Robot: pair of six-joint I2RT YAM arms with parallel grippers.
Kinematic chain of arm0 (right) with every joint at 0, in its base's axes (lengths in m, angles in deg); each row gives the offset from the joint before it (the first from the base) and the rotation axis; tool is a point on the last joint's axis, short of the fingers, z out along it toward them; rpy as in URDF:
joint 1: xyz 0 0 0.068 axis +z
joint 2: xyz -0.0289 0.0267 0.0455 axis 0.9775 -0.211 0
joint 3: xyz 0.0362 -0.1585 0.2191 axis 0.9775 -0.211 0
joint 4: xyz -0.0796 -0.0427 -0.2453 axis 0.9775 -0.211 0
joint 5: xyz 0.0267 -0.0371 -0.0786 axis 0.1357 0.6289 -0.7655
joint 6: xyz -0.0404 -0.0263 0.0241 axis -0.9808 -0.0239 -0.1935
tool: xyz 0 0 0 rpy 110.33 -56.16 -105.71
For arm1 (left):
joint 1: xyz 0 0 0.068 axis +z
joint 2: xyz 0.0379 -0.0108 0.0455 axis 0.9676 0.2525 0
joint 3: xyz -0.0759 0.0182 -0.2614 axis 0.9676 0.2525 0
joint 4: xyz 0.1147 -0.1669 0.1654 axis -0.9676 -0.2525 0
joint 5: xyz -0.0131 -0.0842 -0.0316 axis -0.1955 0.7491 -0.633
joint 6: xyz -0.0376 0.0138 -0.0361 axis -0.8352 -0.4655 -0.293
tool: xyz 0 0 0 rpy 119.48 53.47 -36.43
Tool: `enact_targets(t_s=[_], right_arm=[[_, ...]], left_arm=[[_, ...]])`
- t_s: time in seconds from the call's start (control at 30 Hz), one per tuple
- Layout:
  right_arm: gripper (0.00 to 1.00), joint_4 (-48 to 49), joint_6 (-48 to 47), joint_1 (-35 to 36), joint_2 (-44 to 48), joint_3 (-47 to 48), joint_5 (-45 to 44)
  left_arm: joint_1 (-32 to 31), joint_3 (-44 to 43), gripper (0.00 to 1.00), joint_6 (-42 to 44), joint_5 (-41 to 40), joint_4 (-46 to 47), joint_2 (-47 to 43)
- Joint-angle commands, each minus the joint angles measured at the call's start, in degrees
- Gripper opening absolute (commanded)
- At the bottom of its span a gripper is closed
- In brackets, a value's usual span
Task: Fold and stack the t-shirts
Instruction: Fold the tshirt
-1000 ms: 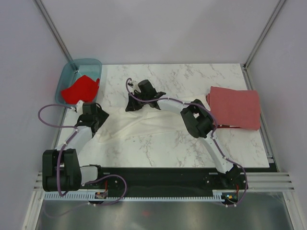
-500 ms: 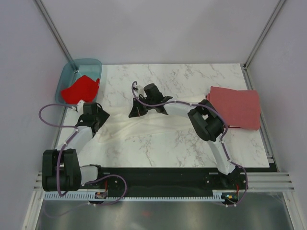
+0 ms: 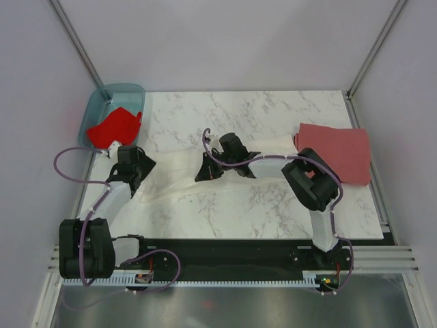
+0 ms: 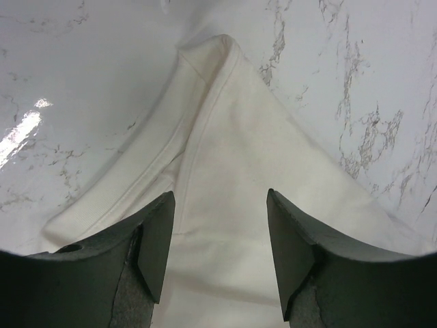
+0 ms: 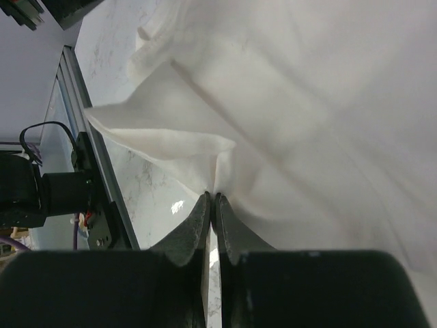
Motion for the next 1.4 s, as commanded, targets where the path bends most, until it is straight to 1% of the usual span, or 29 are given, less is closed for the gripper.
enact_targets(t_s=[0.0,0.1,0.13,0.3,0.4,0.47,0.53,0.57,0.6,0.67,0.73,0.77,0.83,0.87,0.97,1.0,1.03,1.07,1.1,1.13,1.17,1.2,1.27,1.37], right_arm=[[0.13,7.02,3.35,0.34,4.47,-5.20,0.57],[0.13,8.86,4.58,0.34,5.44,-7.32,-0.83],[0.13,8.78,4.85,0.26,5.52,-7.50,-1.36],[0.13,12.19,6.61,0.26,5.96,-10.31,-2.24],[0.14,13.44,7.57,0.34,6.14,-10.93,-2.24],[0.14,15.10,8.27,0.08,6.31,-11.98,-2.85],[0.13,19.05,9.76,-0.44,6.75,-13.30,-2.68],[0.13,20.72,12.03,-0.62,6.84,-15.22,-2.51],[0.13,24.13,13.10,-0.71,7.19,-16.28,-2.16],[0.13,26.26,14.60,-0.89,7.28,-18.13,-2.41],[0.33,28.37,16.27,-0.97,6.93,-20.59,-3.47],[0.40,28.73,16.54,-0.97,6.84,-21.56,-3.73],[0.42,26.64,14.88,-0.97,6.67,-21.13,-3.73],[0.47,25.14,13.74,-0.89,6.93,-20.43,-4.08],[0.57,19.61,7.33,-0.80,10.17,-19.81,-6.98],[0.58,15.76,5.48,-0.71,11.66,-19.29,-7.86],[0.59,13.64,1.90,-0.27,12.11,-18.59,-9.69],[0.59,12.05,0.21,-0.01,12.55,-17.19,-10.23],[0.59,8.38,-1.20,0.52,12.82,-16.22,-11.28],[0.59,6.60,-4.35,1.91,12.91,-15.25,-12.16],[0.62,5.28,-5.77,2.71,12.91,-13.59,-13.91],[0.64,2.31,-7.52,3.50,12.56,-12.53,-14.71],[0.68,-0.26,-11.56,5.96,12.29,-10.07,-17.60],[0.70,-5.27,-16.40,8.95,12.38,-7.78,-21.83]], left_arm=[[-0.12,-0.21,0.64,2.15,-0.61,1.37,-1.32],[-0.12,-0.21,0.63,2.33,-0.61,1.28,-1.40],[-1.77,-0.21,0.64,2.42,-0.79,1.19,-1.40],[-2.31,-0.21,0.63,2.94,-0.88,1.10,-1.76],[-2.66,-0.30,0.64,3.73,-0.26,1.10,-1.93],[-2.75,-0.56,0.64,5.13,1.66,1.10,-2.10],[-3.02,-0.30,0.64,6.02,3.16,0.93,-3.15],[-3.10,-0.12,0.64,6.46,3.60,0.75,-3.60],[-3.19,0.14,0.64,6.64,4.13,0.75,-4.30],[-3.63,1.02,0.64,6.99,4.84,0.66,-6.31],[-3.72,1.98,0.64,6.90,5.54,0.40,-7.64],[-3.72,2.16,0.64,6.81,5.97,0.40,-8.25],[-3.81,2.77,0.64,6.99,5.98,0.31,-9.31],[-3.81,2.87,0.64,7.08,6.24,0.40,-9.66],[-3.81,2.78,0.64,7.25,6.77,0.22,-9.84],[-3.81,2.60,0.64,7.34,6.94,0.14,-9.84],[-3.81,2.60,0.64,7.25,7.47,0.05,-9.84],[-3.81,2.52,0.64,7.25,7.65,0.05,-9.75],[-3.81,2.43,0.64,7.34,8.00,0.05,-9.93],[-3.81,2.43,0.64,7.34,8.35,0.05,-9.93],[-3.81,2.43,0.64,7.43,8.61,0.05,-10.02],[-3.89,2.43,0.64,7.43,8.88,0.05,-10.10],[-3.90,2.51,0.64,7.52,9.49,-0.04,-10.19],[-3.90,2.78,0.64,7.78,9.76,-0.39,-10.81]])
